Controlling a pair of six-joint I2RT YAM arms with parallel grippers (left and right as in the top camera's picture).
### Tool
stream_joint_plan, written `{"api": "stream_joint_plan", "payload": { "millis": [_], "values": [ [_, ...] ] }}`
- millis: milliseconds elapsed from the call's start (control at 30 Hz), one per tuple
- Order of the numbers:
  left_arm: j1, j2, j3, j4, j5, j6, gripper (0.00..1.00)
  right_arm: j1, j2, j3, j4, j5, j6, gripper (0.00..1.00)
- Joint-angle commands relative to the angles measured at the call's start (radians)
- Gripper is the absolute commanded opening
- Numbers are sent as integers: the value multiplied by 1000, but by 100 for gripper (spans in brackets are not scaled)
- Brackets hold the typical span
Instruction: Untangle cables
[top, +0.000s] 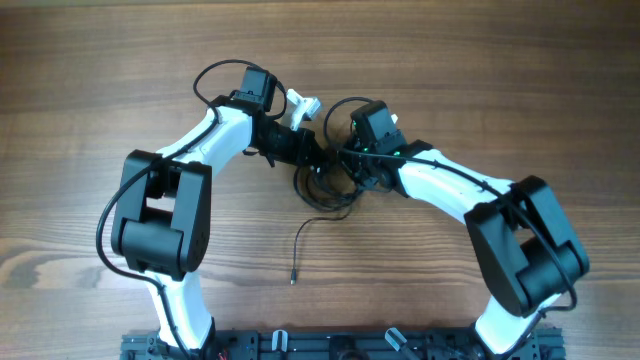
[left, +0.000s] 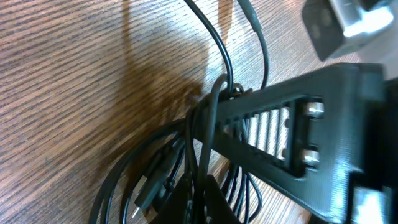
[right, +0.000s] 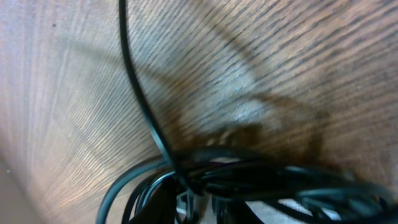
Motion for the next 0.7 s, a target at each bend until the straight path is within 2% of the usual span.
{"api": "stream_joint_plan", "payload": {
  "millis": [0, 233, 300, 400, 667],
  "values": [
    [2, 13, -11, 3, 30, 23, 4, 3, 44, -5, 16, 18, 4, 22],
    [2, 13, -11, 3, 26, 23, 4, 2, 56, -5, 18, 19, 1, 20],
    [2, 13, -11, 3, 13, 23, 4, 2, 56, -5, 18, 18, 0, 16],
    [2, 13, -11, 3, -23, 23, 4, 2, 55, -5, 19, 5, -1, 4],
    [2, 13, -11, -17, -93, 19, 4, -55, 5, -5, 163, -317, -184, 4]
  ]
}}
